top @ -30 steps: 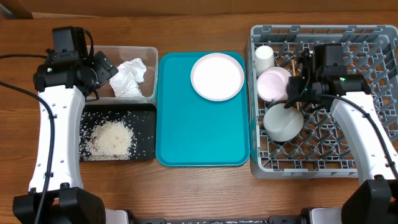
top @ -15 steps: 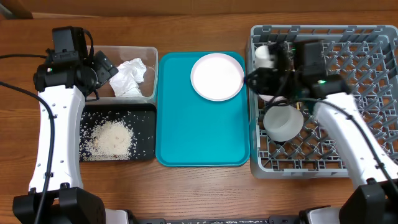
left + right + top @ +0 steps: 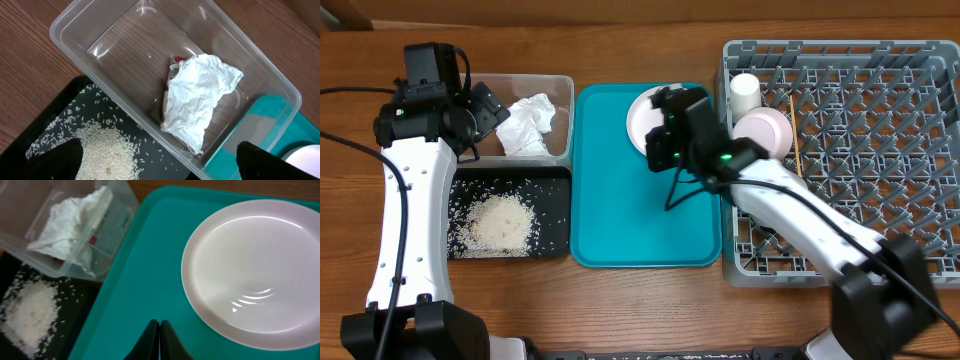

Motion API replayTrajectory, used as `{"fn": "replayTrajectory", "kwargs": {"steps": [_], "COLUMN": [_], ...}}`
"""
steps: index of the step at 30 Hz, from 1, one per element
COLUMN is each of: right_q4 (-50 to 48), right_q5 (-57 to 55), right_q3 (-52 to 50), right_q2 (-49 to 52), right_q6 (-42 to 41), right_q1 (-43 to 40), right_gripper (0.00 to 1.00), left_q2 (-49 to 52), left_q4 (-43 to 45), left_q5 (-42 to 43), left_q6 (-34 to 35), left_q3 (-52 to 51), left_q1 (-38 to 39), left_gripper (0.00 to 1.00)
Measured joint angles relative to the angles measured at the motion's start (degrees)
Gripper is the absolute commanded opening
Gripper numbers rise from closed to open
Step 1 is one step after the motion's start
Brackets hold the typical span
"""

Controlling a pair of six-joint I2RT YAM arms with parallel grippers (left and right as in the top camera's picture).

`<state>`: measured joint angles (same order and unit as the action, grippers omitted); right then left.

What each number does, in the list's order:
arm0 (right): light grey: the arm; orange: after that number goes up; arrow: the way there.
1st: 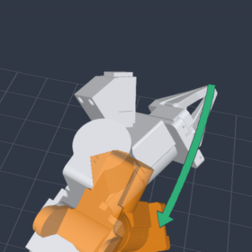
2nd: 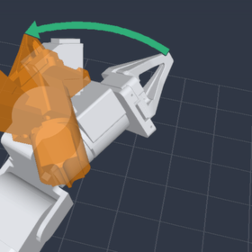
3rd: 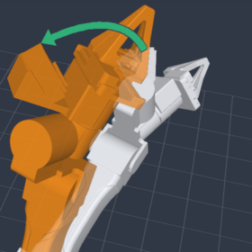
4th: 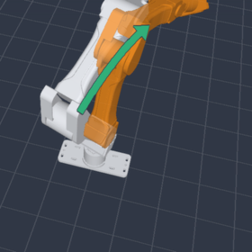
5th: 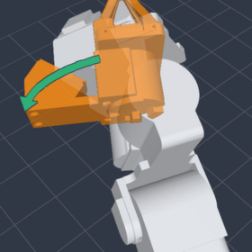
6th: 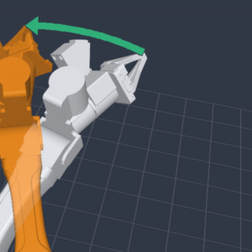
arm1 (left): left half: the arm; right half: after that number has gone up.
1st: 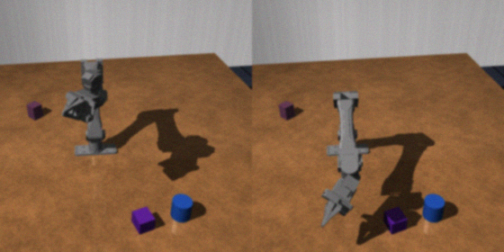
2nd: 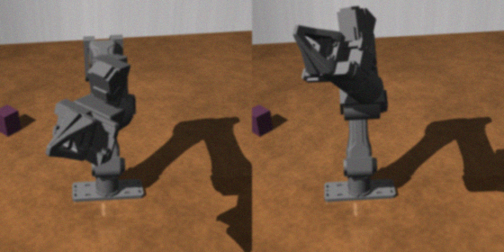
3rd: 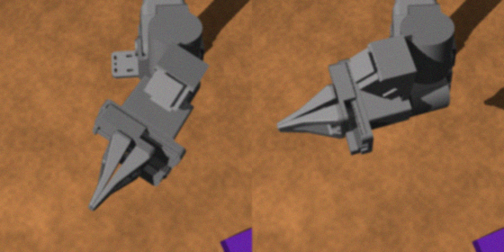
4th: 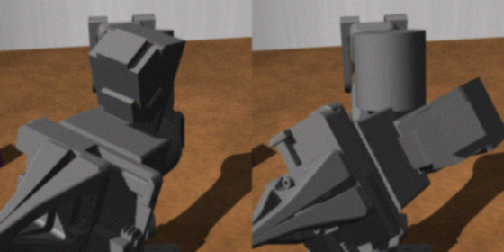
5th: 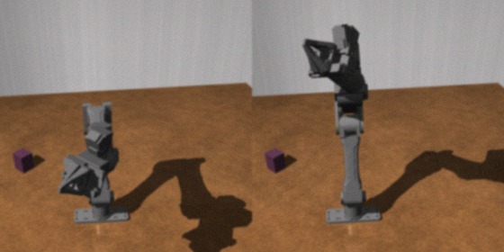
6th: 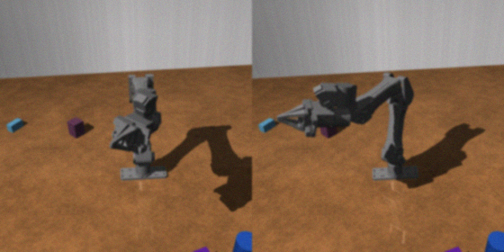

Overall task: Sort waste into correct bins and load items into the dishwasher
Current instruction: 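Move the right gripper to the white plate on the teal tray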

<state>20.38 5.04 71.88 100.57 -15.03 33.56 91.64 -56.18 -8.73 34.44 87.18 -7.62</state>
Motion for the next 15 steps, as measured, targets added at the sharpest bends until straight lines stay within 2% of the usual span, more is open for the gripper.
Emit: {"fn": "replayTrajectory", "kwargs": {"steps": [8,15], "right_q4": [-8.5,-10.2], "right_q5": [-5.1,-6.6], "right_q3": [-0.1,-0.1], "right_q2": [12.0,15.0], "right_q6": [0.0,0.0], "right_q1": [0.3,0.2], "right_gripper": [0.06,0.06], "left_q2": [0.0,0.0], "left_q4": [0.0,0.0], "left_q5": [0.0,0.0], "left_q6": [0.0,0.0], "left_q3": [0.0,0.0], "left_q1": [0.0,0.0], "left_gripper": [1.0,1.0]}}
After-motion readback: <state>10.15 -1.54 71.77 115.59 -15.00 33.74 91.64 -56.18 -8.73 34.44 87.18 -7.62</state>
